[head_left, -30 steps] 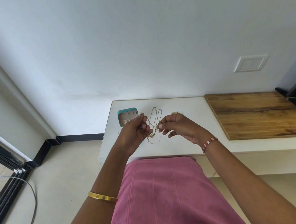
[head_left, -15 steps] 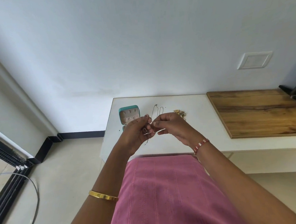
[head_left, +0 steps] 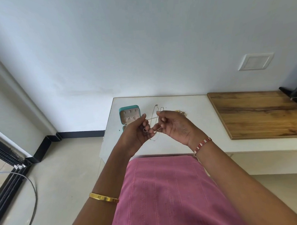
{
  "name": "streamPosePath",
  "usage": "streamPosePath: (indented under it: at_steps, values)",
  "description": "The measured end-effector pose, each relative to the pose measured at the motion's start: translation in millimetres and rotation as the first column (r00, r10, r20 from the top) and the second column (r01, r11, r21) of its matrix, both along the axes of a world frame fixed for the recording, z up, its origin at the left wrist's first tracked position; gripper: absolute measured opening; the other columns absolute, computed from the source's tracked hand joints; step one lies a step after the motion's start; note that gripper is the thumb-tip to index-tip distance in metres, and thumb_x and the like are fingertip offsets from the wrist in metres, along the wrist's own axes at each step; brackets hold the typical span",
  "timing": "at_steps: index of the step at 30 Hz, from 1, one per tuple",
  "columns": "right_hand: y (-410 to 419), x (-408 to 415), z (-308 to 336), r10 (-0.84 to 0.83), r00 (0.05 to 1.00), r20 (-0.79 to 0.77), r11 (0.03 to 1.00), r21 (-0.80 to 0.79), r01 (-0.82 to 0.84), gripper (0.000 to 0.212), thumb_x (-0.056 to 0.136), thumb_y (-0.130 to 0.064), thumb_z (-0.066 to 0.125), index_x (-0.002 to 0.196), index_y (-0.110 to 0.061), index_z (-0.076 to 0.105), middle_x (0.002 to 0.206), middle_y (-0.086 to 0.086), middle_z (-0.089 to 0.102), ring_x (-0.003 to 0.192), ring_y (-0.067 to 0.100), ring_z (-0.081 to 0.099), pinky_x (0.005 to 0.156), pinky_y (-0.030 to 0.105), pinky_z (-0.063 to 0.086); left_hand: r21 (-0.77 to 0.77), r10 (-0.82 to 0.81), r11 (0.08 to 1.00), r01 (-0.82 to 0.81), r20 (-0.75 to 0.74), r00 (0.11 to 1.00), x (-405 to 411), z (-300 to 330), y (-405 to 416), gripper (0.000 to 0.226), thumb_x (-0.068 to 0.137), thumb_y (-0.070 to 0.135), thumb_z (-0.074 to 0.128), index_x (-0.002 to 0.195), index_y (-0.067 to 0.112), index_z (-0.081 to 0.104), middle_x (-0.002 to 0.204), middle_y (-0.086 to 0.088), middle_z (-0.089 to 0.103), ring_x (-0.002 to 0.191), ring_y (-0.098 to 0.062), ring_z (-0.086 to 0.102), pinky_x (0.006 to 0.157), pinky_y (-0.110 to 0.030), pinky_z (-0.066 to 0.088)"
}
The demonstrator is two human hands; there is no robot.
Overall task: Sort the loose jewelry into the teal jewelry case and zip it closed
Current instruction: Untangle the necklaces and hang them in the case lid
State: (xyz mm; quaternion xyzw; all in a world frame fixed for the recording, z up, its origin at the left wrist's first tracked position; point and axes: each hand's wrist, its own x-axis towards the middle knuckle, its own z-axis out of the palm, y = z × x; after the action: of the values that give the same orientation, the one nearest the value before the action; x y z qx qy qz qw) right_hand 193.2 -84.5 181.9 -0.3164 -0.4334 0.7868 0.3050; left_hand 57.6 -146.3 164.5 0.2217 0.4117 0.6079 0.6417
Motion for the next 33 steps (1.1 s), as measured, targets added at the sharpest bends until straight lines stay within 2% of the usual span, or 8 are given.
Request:
streamPosePath:
  at_steps: [4,8,12,17,22,26,29,33]
  values:
    - [-1,-1,0,-0.026,0.999,-0.041,1.0,0.013,0.027,0.037,0.088,-0.007,0.055,0.052,-0.012,0.055,0.038,-0.001,0.04,0.045,0.018,0.049,0.072,0.033,0.05,-0.002,0.047,0.999,-0.047,0.048,0.998,-3,1,-1,0.034,0.094,0.023,0.047,0.062,0.013,0.04,0.047,-0.001,0.047,0.051,-0.016,0.062,0.058,-0.025,0.055]
    - [-2,-2,2,-0.012,0.999,-0.038,0.998,0.067,0.014,0.024,0.089,-0.004,0.051,0.068,-0.005,0.061,0.037,-0.001,0.037,0.041,0.016,0.044,0.076,0.036,0.05,-0.011,0.061,0.998,-0.061,0.062,0.996,-4,0,-2,0.035,0.093,0.024,0.048,0.062,0.013,0.039,0.047,-0.001,0.047,0.051,-0.015,0.059,0.058,-0.025,0.055]
    - [-3,-1,6,-0.017,0.997,-0.069,0.998,0.066,0.022,0.023,0.09,-0.003,0.05,0.068,-0.002,0.057,0.041,0.001,0.045,0.04,0.015,0.046,0.084,0.042,0.051,-0.011,0.07,0.998,-0.069,0.055,0.996,-4,-3,-2,0.032,0.092,0.023,0.049,0.063,0.012,0.041,0.047,-0.001,0.044,0.047,-0.014,0.055,0.058,-0.025,0.054]
    - [1,0,8,-0.009,0.992,-0.127,0.999,0.029,0.013,0.029,0.088,-0.007,0.053,0.06,-0.009,0.061,0.052,0.003,0.054,0.049,0.017,0.052,0.071,0.036,0.057,-0.01,0.073,0.997,-0.072,0.035,0.997,-5,-5,-4,0.019,0.092,0.019,0.05,0.075,0.011,0.051,0.048,0.001,0.044,0.046,-0.011,0.049,0.059,-0.025,0.053]
    - [6,-1,9,-0.002,0.997,-0.076,0.997,0.077,0.008,0.017,0.087,-0.003,0.05,0.077,-0.003,0.065,0.059,0.006,0.062,0.056,0.02,0.062,0.067,0.031,0.056,-0.005,0.079,0.997,-0.079,-0.015,0.997,-7,-8,-5,0.013,0.092,0.013,0.05,0.085,0.008,0.06,0.057,-0.003,0.041,0.049,-0.01,0.053,0.06,-0.024,0.053]
    - [8,-2,7,-0.013,1.0,0.017,0.991,0.137,0.01,0.013,0.088,0.002,0.051,0.085,0.0,0.063,0.06,0.006,0.063,0.057,0.02,0.061,0.063,0.028,0.056,-0.001,0.072,0.997,-0.072,-0.012,0.997,-13,-14,-3,0.015,0.094,0.016,0.046,0.086,0.01,0.057,0.051,0.001,0.048,0.051,-0.009,0.057,0.061,-0.024,0.053]
    - [11,-6,2,-0.025,0.998,0.063,0.989,0.145,0.016,0.013,0.087,0.003,0.052,0.084,0.0,0.064,0.063,0.007,0.063,0.056,0.02,0.06,0.061,0.028,0.055,-0.024,0.088,0.996,-0.088,0.003,0.996,-17,-21,0,0.017,0.095,0.018,0.045,0.084,0.011,0.056,0.052,0.002,0.051,0.052,-0.01,0.058,0.061,-0.024,0.052]
    - [16,-17,-6,-0.055,0.996,0.066,0.992,0.116,0.047,0.022,0.086,0.003,0.055,0.072,-0.006,0.069,0.075,0.013,0.061,0.056,0.017,0.057,0.06,0.028,0.053,-0.082,0.152,0.986,-0.148,0.044,0.987,-20,-30,7,0.013,0.095,0.017,0.046,0.096,0.009,0.056,0.055,0.001,0.055,0.054,-0.012,0.061,0.065,-0.026,0.051]
